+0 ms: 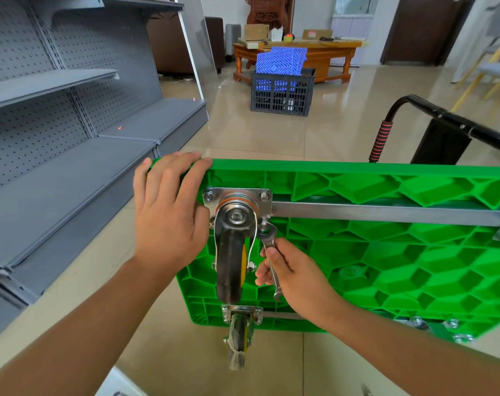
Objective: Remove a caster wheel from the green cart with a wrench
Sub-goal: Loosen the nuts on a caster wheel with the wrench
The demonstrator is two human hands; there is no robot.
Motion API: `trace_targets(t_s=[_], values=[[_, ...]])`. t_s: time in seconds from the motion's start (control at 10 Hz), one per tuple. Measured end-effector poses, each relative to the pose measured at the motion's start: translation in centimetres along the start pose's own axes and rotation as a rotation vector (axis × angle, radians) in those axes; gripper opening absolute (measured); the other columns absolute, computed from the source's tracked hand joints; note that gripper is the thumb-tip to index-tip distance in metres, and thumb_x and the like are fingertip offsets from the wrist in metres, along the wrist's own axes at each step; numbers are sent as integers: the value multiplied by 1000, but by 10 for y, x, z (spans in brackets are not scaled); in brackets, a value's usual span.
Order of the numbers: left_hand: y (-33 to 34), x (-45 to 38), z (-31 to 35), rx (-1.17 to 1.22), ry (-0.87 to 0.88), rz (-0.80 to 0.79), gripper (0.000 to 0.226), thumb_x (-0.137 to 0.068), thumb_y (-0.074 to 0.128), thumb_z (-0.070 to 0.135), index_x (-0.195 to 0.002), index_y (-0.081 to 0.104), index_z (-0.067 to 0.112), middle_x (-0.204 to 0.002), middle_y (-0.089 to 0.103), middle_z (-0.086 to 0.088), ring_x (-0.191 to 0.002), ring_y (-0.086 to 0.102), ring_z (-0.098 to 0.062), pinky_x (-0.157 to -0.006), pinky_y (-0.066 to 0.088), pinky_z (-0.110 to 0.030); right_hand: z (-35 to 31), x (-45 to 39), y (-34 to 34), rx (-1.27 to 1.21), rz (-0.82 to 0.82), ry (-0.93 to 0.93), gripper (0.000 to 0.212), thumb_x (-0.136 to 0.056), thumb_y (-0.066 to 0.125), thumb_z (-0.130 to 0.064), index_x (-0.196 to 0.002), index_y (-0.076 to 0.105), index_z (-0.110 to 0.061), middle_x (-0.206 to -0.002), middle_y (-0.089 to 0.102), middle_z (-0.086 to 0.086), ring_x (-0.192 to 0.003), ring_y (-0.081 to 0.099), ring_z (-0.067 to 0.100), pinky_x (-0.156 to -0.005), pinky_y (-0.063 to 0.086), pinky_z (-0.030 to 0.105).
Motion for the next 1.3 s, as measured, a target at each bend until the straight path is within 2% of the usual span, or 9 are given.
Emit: trace_targets(t_s=[0.4,0.5,0.6,0.7,0.8,0.9,1.0,1.2,1.3], values=[[1,0,-1,2,-4,10,57,-79,48,8,-135,59,5,-136,58,-12,-131,49,-35,-119,23,-56,4,-4,17,-190,-21,89,26,-108,38,-27,-111,59,-11,-92,73,-5,-93,74,16,-88,56,31],[1,0,0,4,-3,11,57,-79,48,8,-135,59,5,-136,58,-12,-131,49,-35,-119,22,-55,5,-6,21,-178,-12,107,28,-109,38,-28,-117,60,-13,-104,74,7,-94,73,13,-84,55,31],[0,0,0,6,2,5,56,-80,48,9,-135,59,5,-136,58,-12,-131,49,-35,-119,23,-56,1,-4,16,-123,9,64,26,-108,38,-28,-109,60,-14,-84,71,2,-81,71,18,-82,57,43],[0,0,-1,8,0,5,56,-81,47,9,-135,59,5,-137,57,-12,-131,49,-35,-119,23,-56,-3,-1,17,-70,-7,29,26,-108,37,-29,-98,55,-14,-67,59,-4,-64,61,13,-71,54,43],[1,-1,-1,12,-1,4,57,-80,48,9,-136,58,6,-137,57,-12,-131,49,-34,-119,22,-54,-2,2,9,9,41,10,27,-108,35,-34,-94,50,-16,-61,43,-4,-50,40,8,-52,40,35],[0,0,-1,8,2,2,57,-79,49,8,-136,58,6,-137,57,-12,-131,49,-34,-119,22,-54,-19,4,-19,519,74,-142,25,-106,31,-41,-94,44,-24,-52,42,-5,-37,32,8,-39,28,24],[0,0,0,8,2,4,58,-79,50,7,-136,59,6,-137,57,-11,-131,49,-34,-118,23,-56,-35,2,-39,783,48,-183,24,-106,33,-42,-97,46,-25,-51,45,-1,-38,36,10,-40,29,27],[-2,-1,1,5,-8,3,58,-79,49,9,-136,59,7,-137,57,-11,-131,50,-34,-119,23,-55,-26,13,-35,554,5,-171,25,-105,36,-41,-96,52,-24,-58,53,5,-44,42,9,-47,38,38],[-2,0,1,2,-10,-6,58,-79,49,9,-136,58,7,-137,57,-11,-131,49,-34,-119,22,-55,-19,17,-27,259,-25,-93,21,-107,41,-30,-96,58,-24,-76,67,5,-62,63,13,-66,55,34]])
Point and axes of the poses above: each hand's wrist, its own x-axis away from the middle knuckle, its own y-axis out of the palm, z = x × y, the point moved 9 cm from there along -x, towards the middle knuckle
